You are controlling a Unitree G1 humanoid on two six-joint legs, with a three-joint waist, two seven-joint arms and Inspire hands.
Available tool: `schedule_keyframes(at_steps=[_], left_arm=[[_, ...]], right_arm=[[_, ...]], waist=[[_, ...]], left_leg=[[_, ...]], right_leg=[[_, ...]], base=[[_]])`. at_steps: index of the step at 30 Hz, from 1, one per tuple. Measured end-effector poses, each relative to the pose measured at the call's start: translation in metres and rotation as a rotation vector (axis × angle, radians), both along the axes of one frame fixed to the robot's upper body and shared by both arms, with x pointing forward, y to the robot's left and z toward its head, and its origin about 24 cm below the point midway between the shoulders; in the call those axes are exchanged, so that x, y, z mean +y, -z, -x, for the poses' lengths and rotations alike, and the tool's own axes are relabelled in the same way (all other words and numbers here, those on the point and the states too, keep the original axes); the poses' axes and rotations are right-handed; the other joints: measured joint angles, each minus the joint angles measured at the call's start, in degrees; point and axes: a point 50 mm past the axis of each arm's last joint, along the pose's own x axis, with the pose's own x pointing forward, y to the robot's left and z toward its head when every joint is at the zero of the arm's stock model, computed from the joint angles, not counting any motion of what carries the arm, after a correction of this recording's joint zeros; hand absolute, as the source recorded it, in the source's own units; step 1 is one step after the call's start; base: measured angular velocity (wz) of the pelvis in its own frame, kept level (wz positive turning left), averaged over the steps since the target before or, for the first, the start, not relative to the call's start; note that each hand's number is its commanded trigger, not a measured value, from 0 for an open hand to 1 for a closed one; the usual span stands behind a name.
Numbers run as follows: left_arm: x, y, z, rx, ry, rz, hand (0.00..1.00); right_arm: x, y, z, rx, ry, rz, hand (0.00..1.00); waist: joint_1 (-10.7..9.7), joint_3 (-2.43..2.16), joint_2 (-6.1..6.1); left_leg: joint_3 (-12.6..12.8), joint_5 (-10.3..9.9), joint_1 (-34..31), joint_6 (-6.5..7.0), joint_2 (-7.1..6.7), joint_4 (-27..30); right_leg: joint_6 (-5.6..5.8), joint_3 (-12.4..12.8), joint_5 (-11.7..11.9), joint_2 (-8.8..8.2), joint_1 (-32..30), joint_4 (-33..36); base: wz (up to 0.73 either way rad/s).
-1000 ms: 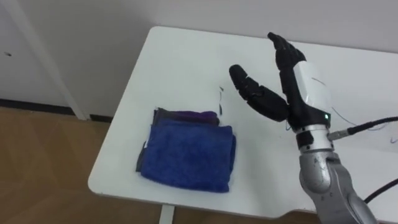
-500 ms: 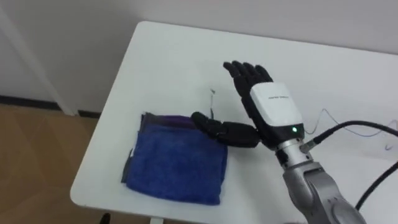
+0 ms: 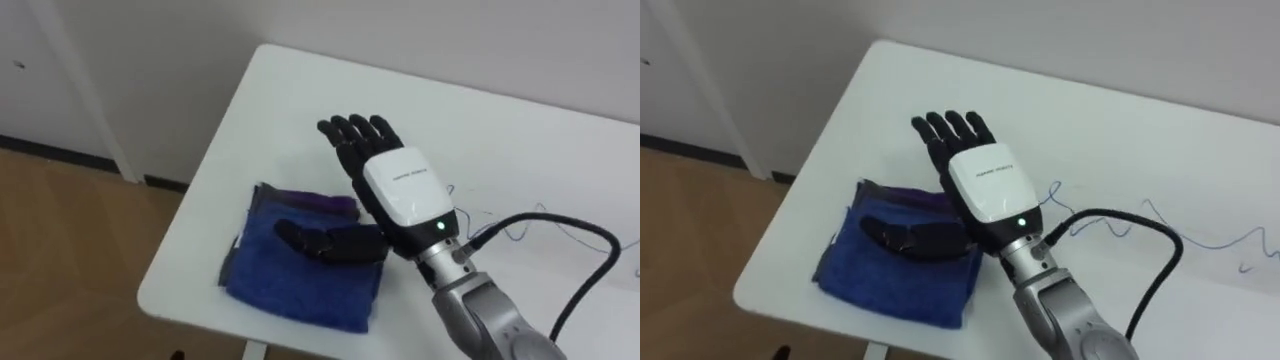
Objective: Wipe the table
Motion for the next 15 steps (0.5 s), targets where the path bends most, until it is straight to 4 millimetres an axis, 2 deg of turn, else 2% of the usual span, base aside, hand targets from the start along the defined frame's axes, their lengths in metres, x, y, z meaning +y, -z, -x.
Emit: schedule_keyframes(at_steps=[4,15], left_arm=[[0.0,0.0,0.0,-0.002,-0.004,-0.001,0.0],[-0.001,0.0,-0.005,-0.008,-0.001,0.001,0.0]], right_arm=[[-0.001,0.005,0.01,-0.001,-0.009,-0.013,0.0],[0.0,0.009,0.022,-0.037,-0.037,-0.057,0.0]], waist=[[0.0,-0.14,0.33],[-0.5,0.03,0.8]], left_leg=[[-0.1,0.1,0.0,0.21,-0.34,0.0],[0.0,-0.1,0.0,0.55,-0.46,-0.5]], right_leg=[[0.09,0.0,0.1,-0.29,0.0,0.1],[0.65,0.0,-0.2,-0.4,0.0,-0.2]], base=[[0.0],[0.0]])
